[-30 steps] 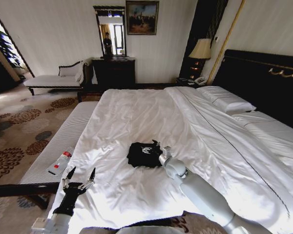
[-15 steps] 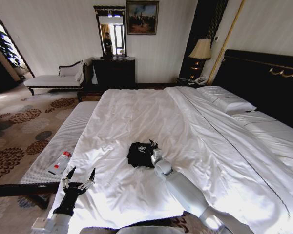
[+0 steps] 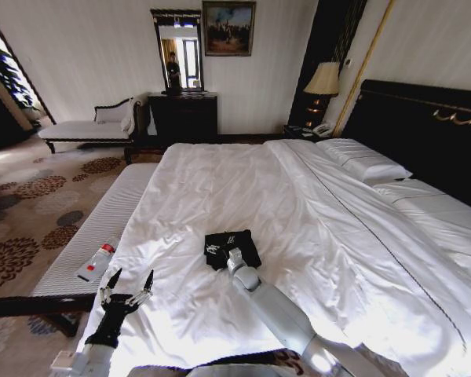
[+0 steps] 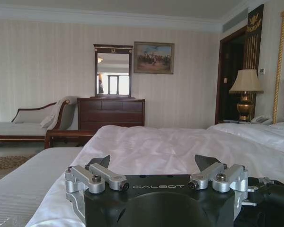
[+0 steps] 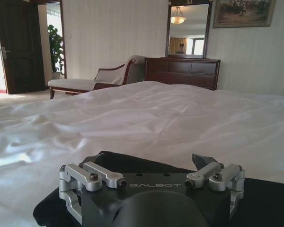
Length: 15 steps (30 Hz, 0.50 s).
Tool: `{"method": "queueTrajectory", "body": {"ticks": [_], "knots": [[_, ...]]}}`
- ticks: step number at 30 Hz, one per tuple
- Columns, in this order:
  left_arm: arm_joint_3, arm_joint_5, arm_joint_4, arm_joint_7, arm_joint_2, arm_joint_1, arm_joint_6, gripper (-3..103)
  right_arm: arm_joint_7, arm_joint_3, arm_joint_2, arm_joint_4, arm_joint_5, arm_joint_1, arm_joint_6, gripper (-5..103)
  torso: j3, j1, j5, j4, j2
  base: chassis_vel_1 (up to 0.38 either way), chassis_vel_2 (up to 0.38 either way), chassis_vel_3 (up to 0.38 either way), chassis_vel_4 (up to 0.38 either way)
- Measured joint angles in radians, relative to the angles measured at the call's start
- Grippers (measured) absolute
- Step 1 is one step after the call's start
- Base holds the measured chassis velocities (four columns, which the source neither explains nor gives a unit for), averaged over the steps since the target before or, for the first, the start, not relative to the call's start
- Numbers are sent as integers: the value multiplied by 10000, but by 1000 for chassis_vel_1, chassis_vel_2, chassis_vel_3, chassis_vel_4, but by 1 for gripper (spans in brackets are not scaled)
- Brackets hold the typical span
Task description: Fold the clothes on the bed.
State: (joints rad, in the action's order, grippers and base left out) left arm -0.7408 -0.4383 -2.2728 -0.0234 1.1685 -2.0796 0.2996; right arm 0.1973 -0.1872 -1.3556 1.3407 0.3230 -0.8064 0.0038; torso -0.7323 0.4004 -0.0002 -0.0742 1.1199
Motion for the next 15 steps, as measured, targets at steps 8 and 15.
{"method": "queueTrajectory", "body": {"ticks": [8, 15], "knots": [[0, 0, 0, 0, 0, 0, 0, 100, -36, 1337, 402, 1313, -67, -1051, -11, 100, 0, 0, 2, -2, 0, 0, 0, 0, 0], [0, 0, 0, 2, 0, 0, 0, 100, -84, 2571, 1195, 2397, -31, -1990, 463, 100, 0, 0, 3, -2, 0, 0, 0, 0, 0]]}}
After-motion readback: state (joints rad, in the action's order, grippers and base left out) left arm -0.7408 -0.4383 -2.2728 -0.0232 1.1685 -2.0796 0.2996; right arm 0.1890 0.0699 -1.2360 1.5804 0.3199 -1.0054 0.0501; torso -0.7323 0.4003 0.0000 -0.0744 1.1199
